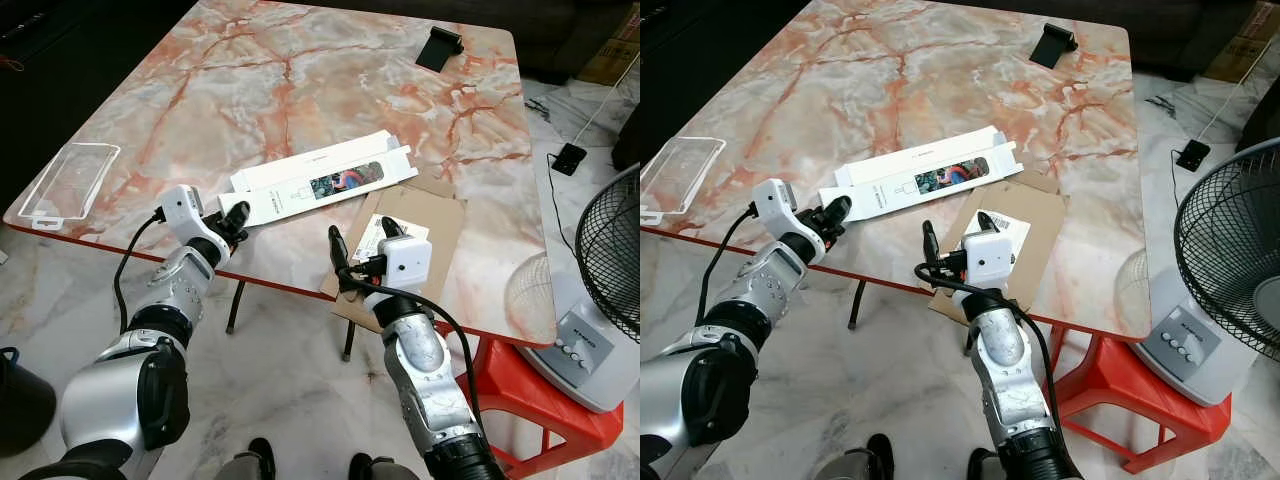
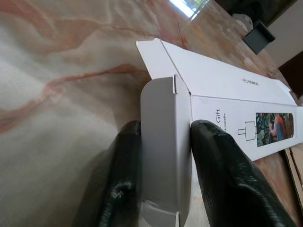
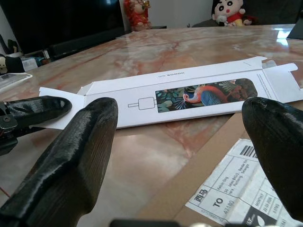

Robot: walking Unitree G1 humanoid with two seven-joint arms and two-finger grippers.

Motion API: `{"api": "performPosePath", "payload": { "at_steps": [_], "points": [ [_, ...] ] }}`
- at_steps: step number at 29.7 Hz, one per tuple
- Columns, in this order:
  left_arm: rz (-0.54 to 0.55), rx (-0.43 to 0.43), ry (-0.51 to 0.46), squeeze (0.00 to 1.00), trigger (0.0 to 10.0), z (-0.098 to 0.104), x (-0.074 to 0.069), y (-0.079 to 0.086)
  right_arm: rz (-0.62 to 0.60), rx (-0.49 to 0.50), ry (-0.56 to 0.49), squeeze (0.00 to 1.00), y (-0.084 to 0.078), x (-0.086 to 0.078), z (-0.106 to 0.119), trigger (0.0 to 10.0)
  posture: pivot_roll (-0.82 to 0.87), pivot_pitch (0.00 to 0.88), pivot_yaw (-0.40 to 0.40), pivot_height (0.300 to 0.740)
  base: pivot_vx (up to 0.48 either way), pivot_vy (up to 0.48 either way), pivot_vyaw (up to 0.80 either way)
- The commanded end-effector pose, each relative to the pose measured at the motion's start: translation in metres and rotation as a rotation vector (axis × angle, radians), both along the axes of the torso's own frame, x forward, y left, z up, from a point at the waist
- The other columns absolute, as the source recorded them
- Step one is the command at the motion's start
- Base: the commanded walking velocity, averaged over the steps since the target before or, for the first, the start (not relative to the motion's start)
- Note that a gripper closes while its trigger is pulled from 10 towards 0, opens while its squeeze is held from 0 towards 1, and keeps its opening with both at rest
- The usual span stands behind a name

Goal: Picking trash to rubbish bin

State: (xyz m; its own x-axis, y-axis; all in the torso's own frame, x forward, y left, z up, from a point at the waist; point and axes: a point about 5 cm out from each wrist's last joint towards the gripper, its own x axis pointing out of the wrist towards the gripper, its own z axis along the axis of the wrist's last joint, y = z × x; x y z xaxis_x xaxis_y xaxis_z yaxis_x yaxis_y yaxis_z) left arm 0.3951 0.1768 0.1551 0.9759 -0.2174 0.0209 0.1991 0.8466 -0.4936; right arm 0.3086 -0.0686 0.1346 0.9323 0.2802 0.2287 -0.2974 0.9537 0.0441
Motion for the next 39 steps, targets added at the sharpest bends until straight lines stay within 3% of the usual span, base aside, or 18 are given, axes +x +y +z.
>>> {"api": "performPosePath", "payload": {
  "at_steps": [1,14,21,22,23,26,27,28,29,30,31,33,39],
  "points": [
    [0.018,-0.029,-0.042,0.00,0.0,0.010,0.002,0.003,-0.008,0.012,0.006,0.00,0.001,0.001,-0.001,10.0,-0.12,0.164,0.006,0.740,0.000,0.000,0.00],
    [0.087,-0.050,-0.163,0.00,0.0,0.036,0.006,0.012,-0.013,0.020,-0.026,0.00,0.003,0.012,0.008,10.0,-0.11,0.111,0.021,0.740,0.000,0.000,0.00],
    [0.135,0.020,-0.295,0.00,0.0,0.056,0.004,0.006,-0.021,0.022,-0.041,0.00,0.003,0.018,0.011,10.0,-0.10,0.069,0.030,0.740,0.000,0.000,0.00],
    [0.164,0.076,-0.326,0.00,0.0,0.061,0.003,0.004,-0.028,0.025,-0.046,0.00,0.002,0.019,0.013,10.0,-0.10,0.066,0.031,0.740,0.000,0.000,0.00],
    [0.201,0.142,-0.354,0.00,2.7,0.065,0.002,0.001,-0.038,0.026,-0.052,0.00,0.001,0.021,0.015,10.0,-0.10,0.064,0.033,0.740,0.000,0.000,0.00],
    [0.201,0.142,-0.354,0.00,2.7,0.065,0.002,0.001,-0.038,0.026,-0.052,0.00,0.001,0.021,0.015,10.0,-0.10,0.064,0.033,0.740,0.000,0.000,0.00],
    [0.224,0.187,-0.369,0.00,10.0,0.067,0.002,0.000,-0.046,0.026,-0.057,0.00,0.000,0.022,0.016,10.0,-0.10,0.057,0.036,0.740,0.000,0.000,0.00],
    [0.224,0.187,-0.369,0.00,10.0,0.067,0.002,0.000,-0.046,0.026,-0.057,0.00,0.000,0.022,0.016,10.0,-0.10,0.057,0.036,0.740,0.000,0.000,0.00],
    [0.245,0.266,-0.406,0.00,10.0,0.070,0.000,-0.004,-0.067,0.030,-0.068,0.00,-0.003,0.024,0.020,10.0,-0.10,0.048,0.036,0.740,0.000,0.000,0.00],
    [0.245,0.266,-0.406,0.00,10.0,0.070,0.000,-0.004,-0.067,0.030,-0.068,0.00,-0.003,0.024,0.020,10.0,-0.10,0.048,0.036,0.740,0.000,0.000,0.00],
    [0.250,0.442,-0.483,0.00,10.0,0.072,-0.006,-0.017,-0.107,0.039,-0.091,0.00,-0.010,0.029,0.026,10.0,-0.10,0.037,0.036,0.740,0.000,0.000,0.00],
    [0.211,0.568,-0.525,0.00,10.0,0.062,-0.014,-0.032,-0.130,0.039,-0.105,0.00,-0.015,0.033,0.030,10.0,-0.10,0.031,0.038,0.740,0.000,0.000,0.00],
    [0.161,0.691,-0.577,0.00,10.0,0.042,-0.028,-0.054,-0.152,0.041,-0.128,0.00,-0.020,0.036,0.036,10.0,-0.10,0.025,0.040,0.740,0.000,0.000,0.00]
  ]
}}
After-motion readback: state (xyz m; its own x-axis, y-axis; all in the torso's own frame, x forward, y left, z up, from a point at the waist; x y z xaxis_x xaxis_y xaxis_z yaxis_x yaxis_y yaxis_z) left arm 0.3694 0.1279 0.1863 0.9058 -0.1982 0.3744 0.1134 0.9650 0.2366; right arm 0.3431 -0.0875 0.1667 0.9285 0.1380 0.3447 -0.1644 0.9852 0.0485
